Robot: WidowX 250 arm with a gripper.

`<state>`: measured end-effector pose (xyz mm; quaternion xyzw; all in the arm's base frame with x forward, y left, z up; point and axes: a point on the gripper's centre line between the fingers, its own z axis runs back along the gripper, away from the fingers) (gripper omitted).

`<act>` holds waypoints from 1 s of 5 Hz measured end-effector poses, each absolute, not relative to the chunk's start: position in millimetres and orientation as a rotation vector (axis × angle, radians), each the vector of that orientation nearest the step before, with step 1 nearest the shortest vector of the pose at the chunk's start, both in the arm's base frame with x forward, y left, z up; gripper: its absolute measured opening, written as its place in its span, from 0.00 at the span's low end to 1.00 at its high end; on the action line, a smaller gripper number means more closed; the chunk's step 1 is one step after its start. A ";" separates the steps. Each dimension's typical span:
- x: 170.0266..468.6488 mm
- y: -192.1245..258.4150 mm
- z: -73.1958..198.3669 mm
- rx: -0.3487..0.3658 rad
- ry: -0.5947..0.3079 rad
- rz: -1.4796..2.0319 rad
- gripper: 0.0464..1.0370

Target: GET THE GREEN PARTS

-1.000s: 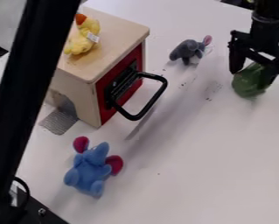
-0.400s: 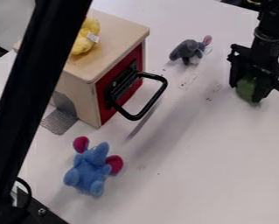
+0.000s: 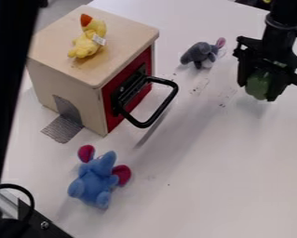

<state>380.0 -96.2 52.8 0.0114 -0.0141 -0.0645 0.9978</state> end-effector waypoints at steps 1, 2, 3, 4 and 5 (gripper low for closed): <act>340.5 -87.2 57.3 0.019 -0.003 -0.062 0.71; 298.3 -77.4 45.4 0.033 0.037 -0.028 0.71; 263.3 -71.6 22.0 0.074 0.063 -0.013 0.71; 245.7 -66.7 6.8 0.080 0.083 -0.005 0.71; 240.0 -68.0 6.4 0.057 0.069 0.000 0.71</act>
